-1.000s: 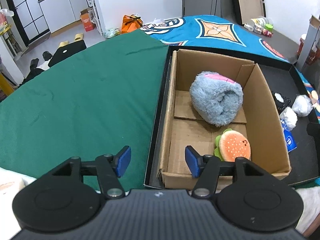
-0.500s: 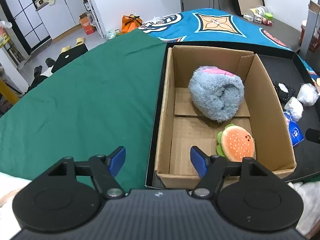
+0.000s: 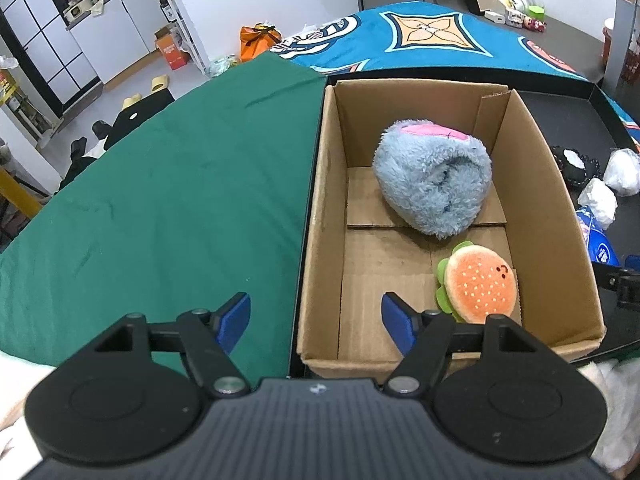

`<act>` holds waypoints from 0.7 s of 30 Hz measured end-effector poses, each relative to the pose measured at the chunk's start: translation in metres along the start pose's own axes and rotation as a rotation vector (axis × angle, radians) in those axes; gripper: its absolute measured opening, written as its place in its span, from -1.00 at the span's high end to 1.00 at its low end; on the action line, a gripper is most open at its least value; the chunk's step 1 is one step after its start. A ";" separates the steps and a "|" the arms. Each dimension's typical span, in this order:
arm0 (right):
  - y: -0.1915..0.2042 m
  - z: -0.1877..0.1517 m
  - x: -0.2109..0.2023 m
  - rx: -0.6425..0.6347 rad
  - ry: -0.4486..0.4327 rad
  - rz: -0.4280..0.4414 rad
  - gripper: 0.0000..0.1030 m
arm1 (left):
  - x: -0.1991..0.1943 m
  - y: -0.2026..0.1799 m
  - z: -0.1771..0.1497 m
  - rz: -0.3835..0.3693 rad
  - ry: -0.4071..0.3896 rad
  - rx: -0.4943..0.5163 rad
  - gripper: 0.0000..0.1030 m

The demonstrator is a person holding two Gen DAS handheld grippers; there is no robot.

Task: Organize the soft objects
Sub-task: 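Move the right tool to the blue tissue pack and close on it, then carry the blue tissue pack with the right tool into the box and release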

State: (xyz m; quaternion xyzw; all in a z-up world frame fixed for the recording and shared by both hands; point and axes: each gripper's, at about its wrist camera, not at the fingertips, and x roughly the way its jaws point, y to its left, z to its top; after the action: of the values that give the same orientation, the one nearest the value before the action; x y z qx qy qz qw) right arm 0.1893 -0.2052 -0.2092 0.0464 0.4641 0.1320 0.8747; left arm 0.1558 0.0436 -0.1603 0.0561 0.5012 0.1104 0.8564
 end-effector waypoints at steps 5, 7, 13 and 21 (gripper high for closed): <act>0.003 -0.002 0.010 -0.037 0.003 -0.015 -0.34 | 0.001 -0.001 0.001 0.003 0.004 0.002 -0.38; 0.004 -0.002 0.012 -0.043 -0.001 -0.021 -0.02 | 0.002 -0.002 0.002 0.005 0.008 0.004 -0.38; 0.006 -0.006 0.005 -0.070 -0.003 -0.021 0.00 | 0.000 -0.001 0.002 0.007 -0.001 -0.002 -0.38; 0.002 -0.004 -0.011 -0.040 -0.009 -0.019 0.00 | -0.009 0.002 0.000 0.006 -0.040 -0.016 -0.38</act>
State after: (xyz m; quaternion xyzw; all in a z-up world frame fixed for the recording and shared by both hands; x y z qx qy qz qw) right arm 0.1799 -0.2070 -0.2017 0.0248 0.4576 0.1326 0.8788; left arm 0.1509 0.0433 -0.1522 0.0530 0.4829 0.1158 0.8663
